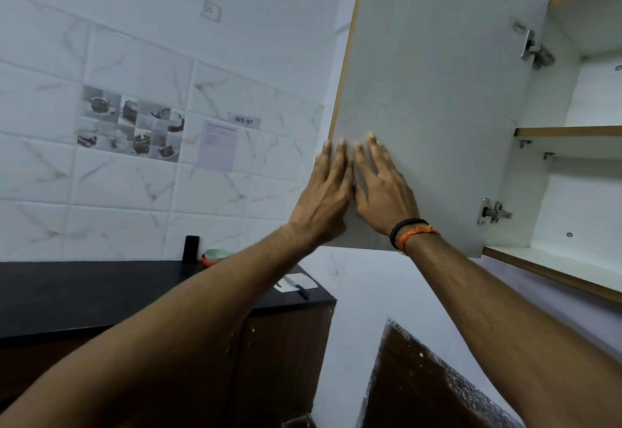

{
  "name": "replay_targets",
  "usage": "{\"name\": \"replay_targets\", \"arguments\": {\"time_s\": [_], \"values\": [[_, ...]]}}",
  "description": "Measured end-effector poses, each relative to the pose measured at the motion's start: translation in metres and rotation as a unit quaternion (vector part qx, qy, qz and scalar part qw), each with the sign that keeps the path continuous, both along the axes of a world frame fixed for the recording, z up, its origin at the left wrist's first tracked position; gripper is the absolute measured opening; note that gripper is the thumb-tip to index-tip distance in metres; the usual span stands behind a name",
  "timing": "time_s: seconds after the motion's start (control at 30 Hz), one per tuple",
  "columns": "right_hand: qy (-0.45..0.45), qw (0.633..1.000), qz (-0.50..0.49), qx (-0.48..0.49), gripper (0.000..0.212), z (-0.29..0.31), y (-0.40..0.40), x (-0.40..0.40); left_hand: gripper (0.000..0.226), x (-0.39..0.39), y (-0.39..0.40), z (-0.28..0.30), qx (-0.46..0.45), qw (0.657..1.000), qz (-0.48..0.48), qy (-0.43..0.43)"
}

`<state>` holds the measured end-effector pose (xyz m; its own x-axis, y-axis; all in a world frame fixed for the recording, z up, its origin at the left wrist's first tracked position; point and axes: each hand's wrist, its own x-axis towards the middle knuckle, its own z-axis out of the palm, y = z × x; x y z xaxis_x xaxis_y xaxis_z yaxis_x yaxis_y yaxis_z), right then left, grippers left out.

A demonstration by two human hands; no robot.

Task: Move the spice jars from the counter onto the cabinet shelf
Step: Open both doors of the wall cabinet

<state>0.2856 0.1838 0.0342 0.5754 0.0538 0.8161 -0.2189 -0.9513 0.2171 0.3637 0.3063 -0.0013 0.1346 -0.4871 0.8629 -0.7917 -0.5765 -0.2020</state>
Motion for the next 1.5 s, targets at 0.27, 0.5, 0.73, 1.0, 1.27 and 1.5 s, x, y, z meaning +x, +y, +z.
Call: {"name": "replay_targets", "arguments": {"time_s": [0.27,0.5,0.73,1.0,1.27,1.5], "values": [[0.032,0.999,-0.024,-0.005,0.085,-0.008,-0.016,0.004,0.088,0.011,-0.004,0.002,0.017,0.998,0.048,-0.030],[0.084,0.995,-0.062,0.011,0.085,-0.006,-0.018,-0.020,0.098,-0.006,-0.015,0.002,-0.002,0.998,0.056,0.019],[0.096,0.990,-0.105,0.025,0.077,0.001,-0.037,-0.074,0.105,-0.037,-0.031,-0.004,-0.028,0.996,0.072,0.039],[0.098,0.973,-0.200,0.058,0.070,0.001,-0.074,-0.159,0.089,-0.086,-0.078,-0.009,0.006,0.999,-0.010,0.043],[0.064,0.952,-0.288,0.087,0.064,0.010,-0.102,-0.261,0.075,-0.164,-0.148,-0.021,0.060,0.981,-0.183,0.023],[0.045,0.915,-0.393,0.079,0.062,0.018,-0.123,-0.354,0.079,-0.239,-0.200,-0.023,0.077,0.938,-0.332,0.056]]}}
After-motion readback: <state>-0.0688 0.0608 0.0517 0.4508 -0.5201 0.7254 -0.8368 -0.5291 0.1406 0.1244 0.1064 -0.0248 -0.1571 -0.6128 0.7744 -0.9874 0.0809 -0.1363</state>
